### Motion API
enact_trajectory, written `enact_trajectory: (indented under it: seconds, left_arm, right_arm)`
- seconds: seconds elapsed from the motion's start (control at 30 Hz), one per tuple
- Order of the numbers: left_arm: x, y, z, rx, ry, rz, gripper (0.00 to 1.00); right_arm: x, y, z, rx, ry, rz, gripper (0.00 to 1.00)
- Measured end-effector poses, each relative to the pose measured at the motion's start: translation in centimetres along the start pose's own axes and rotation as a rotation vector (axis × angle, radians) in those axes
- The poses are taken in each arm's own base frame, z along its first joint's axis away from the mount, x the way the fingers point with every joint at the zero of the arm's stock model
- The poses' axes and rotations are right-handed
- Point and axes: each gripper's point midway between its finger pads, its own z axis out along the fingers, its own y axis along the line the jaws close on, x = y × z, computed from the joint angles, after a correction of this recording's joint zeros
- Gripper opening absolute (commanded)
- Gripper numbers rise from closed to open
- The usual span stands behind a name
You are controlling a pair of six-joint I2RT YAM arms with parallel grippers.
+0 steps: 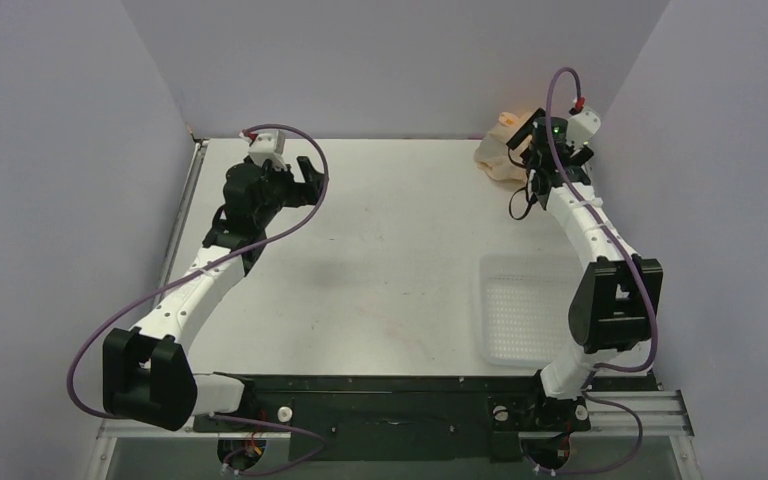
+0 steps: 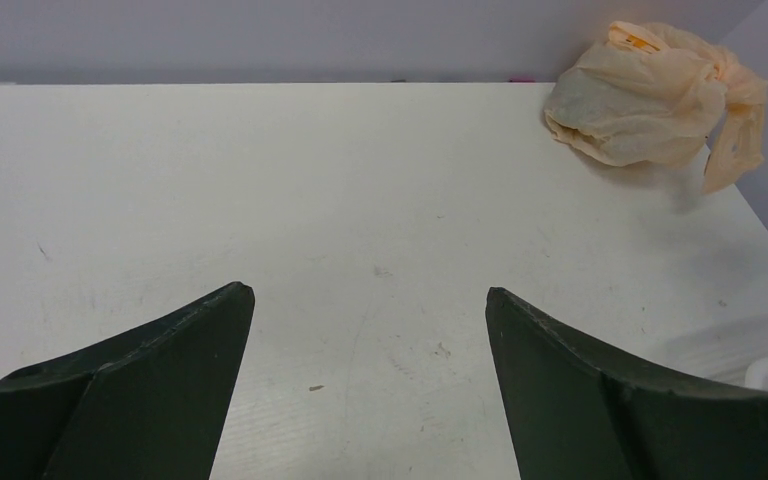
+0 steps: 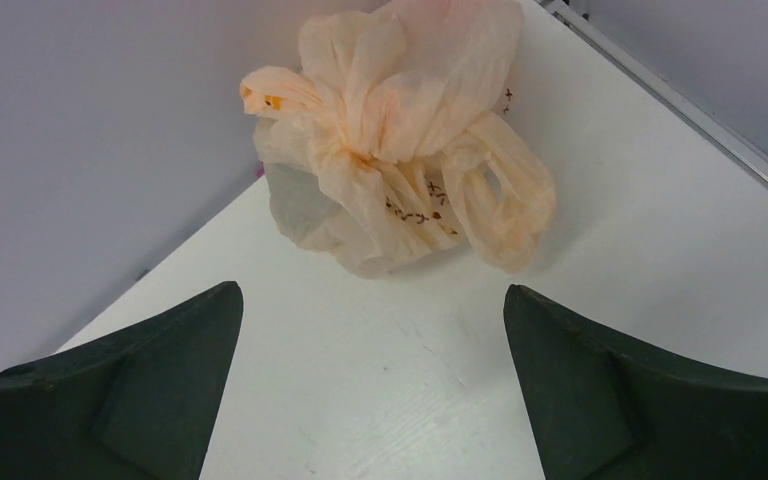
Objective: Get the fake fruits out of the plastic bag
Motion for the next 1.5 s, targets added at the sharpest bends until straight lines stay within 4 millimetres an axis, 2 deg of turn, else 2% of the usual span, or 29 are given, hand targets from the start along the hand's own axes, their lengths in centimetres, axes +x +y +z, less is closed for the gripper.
enact_trajectory:
  seconds: [0.17, 0.37, 0.47, 0.67, 0.8, 0.93, 1.0, 1.03, 1.13, 1.3, 1.43, 1.5]
  left_arm:
    - [-0.2, -0.6, 0.0, 0.031, 0.003, -0.009, 0.84]
    - [0.1, -0.4, 0.1, 0.044, 0.016, -0.029, 0.84]
    - [1.0, -0.5, 0.6, 0.059, 0.044, -0.042, 0.84]
    - [2.4, -0.8, 1.2, 0.084, 0.088, -0.071, 0.84]
    - [2.5, -1.3, 1.2, 0.11, 0.099, -0.097, 0.83]
    - [2.4, -1.8, 1.3, 0.133, 0.101, -0.118, 0.83]
    - [2.4, -1.9, 1.3, 0.138, 0.103, -0.124, 0.83]
    - [2.4, -2.0, 1.4, 0.139, 0.104, -0.126, 0.83]
    - [2.5, -2.0, 1.5, 0.142, 0.107, -0.132, 0.82]
    - [2.5, -1.9, 1.6, 0.137, 0.114, -0.136, 0.81]
    - [2.0, -1.7, 1.7, 0.134, 0.106, -0.135, 0.8]
    - [1.9, -1.7, 1.8, 0.131, 0.106, -0.136, 0.8]
  right_arm:
    - [-2.2, 1.3, 3.0, -0.006, -0.028, 0.032, 1.0]
    - [-3.5, 0.0, 7.4, 0.052, -0.035, 0.01, 0.97]
    - [-3.1, -1.3, 9.8, 0.069, -0.004, -0.016, 0.93]
    - [-1.1, -4.0, 14.1, 0.087, 0.082, -0.065, 0.94]
    - [-0.4, -4.0, 16.1, 0.067, 0.118, -0.099, 0.86]
    - [0.7, -3.1, 15.9, 0.02, 0.164, -0.109, 0.71]
    - [1.1, -2.4, 15.8, -0.022, 0.181, -0.101, 0.58]
    - [1.5, -2.1, 15.8, -0.04, 0.193, -0.097, 0.47]
    - [3.4, -1.2, 15.6, -0.104, 0.248, -0.065, 0.27]
    - [8.3, -0.9, 14.3, -0.151, 0.359, -0.021, 0.13]
    - [12.3, -0.1, 10.7, -0.196, 0.437, -0.011, 0.06]
    - [13.6, 1.3, 8.2, -0.24, 0.461, -0.024, 0.03]
